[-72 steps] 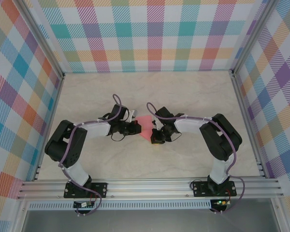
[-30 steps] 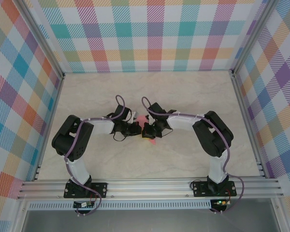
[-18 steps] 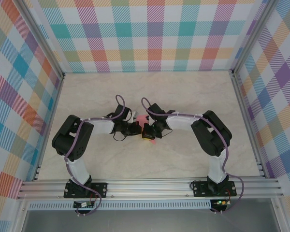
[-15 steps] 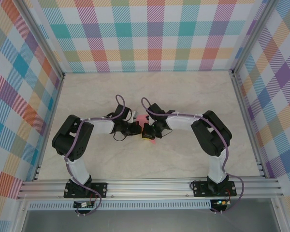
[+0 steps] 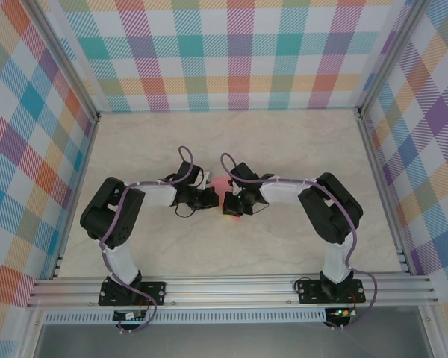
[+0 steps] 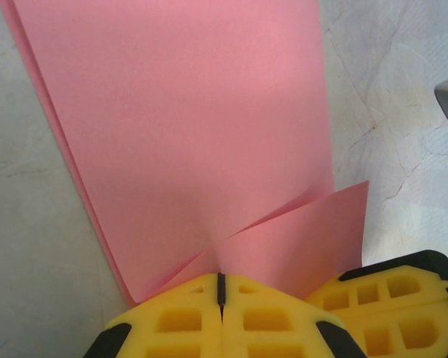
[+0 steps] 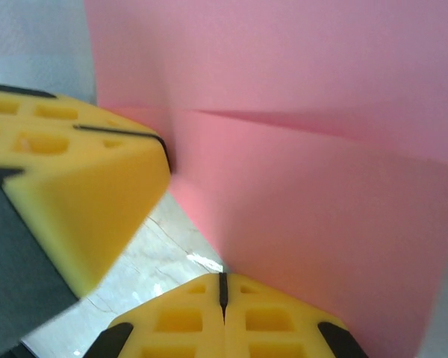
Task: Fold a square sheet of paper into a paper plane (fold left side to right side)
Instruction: Third fold the triangle at the center of the table.
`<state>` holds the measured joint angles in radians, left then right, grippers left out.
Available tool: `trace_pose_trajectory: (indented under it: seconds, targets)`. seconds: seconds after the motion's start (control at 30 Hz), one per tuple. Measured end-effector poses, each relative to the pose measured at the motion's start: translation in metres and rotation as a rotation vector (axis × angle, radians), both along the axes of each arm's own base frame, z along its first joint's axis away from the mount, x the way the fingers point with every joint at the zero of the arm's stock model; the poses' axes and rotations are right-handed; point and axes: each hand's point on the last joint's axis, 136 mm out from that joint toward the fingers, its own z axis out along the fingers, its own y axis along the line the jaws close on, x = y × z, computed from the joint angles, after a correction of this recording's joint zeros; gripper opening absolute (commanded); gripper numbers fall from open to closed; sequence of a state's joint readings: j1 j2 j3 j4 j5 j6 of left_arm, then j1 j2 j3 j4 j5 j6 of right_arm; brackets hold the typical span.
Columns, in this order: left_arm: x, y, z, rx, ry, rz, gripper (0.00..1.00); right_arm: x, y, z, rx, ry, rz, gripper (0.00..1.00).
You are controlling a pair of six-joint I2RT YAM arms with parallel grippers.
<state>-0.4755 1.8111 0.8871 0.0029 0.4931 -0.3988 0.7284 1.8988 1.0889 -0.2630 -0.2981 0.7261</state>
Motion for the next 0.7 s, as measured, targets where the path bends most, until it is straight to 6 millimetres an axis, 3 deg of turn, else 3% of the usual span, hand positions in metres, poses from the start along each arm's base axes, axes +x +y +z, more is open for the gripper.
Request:
trace_pose_trajectory:
  seconds: [0.5,0.7]
  targets:
    - [0.0,0.0,0.0,0.002,-0.002,-0.003,0.0,-0.038,-0.043,-0.002,-0.026,0.023,-0.006,0.0]
    - [0.0,-0.001,0.003,-0.007,0.0,-0.003,0.09,-0.051,-0.064,0.003,-0.075,0.031,0.016,0.0]
